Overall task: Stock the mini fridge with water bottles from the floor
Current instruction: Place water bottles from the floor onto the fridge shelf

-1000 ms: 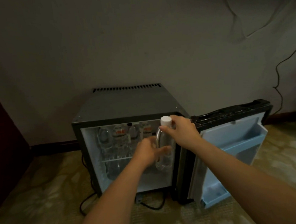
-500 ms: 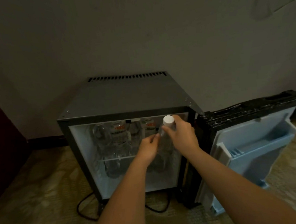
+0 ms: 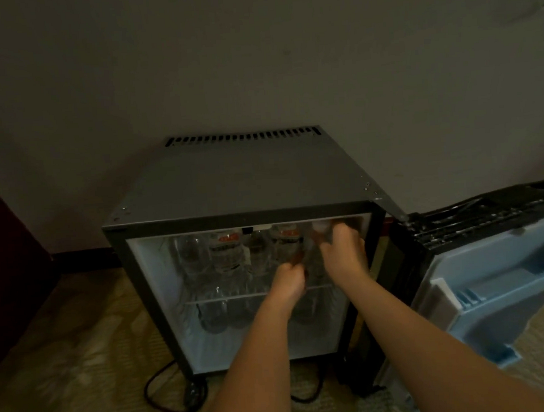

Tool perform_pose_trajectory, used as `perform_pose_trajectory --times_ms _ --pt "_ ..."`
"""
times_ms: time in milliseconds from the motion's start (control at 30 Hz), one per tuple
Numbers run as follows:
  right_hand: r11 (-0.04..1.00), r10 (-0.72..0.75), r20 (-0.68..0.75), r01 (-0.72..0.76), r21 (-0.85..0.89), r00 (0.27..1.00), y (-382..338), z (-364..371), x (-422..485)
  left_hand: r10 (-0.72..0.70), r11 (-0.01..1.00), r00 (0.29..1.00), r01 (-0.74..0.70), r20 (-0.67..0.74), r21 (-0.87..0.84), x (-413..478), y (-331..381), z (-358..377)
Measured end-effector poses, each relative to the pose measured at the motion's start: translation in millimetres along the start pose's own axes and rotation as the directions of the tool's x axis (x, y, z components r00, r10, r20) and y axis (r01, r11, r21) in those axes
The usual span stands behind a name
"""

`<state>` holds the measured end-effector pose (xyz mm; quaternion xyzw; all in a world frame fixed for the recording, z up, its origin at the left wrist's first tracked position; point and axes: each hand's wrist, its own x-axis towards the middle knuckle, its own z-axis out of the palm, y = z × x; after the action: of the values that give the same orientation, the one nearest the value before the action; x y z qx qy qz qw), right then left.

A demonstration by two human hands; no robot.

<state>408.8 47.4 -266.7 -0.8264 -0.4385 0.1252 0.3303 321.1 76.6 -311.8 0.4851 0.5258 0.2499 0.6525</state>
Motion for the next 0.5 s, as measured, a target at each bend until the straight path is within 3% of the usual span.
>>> perform_pose_trajectory --times_ms 133,300,400,500 --pt "0.992 0.12 0.012 -0.12 -0.025 0.993 -3 8 14 -0.024 0.996 1.0 0.023 0.005 0.086 12 -2 -3" --pt "0.93 0.313 0.094 -0.325 0.171 0.945 -4 19 31 -0.014 0.994 1.0 0.012 0.009 0.11 24 0 1" --pt "0.922 0.319 0.243 -0.359 0.145 0.916 -1 23 39 -0.028 0.993 1.0 0.026 0.01 0.119 32 1 2" --pt "0.952 0.24 0.245 -0.277 0.13 0.939 -7 23 49 -0.034 0.993 0.999 0.033 0.002 0.112 34 5 4"
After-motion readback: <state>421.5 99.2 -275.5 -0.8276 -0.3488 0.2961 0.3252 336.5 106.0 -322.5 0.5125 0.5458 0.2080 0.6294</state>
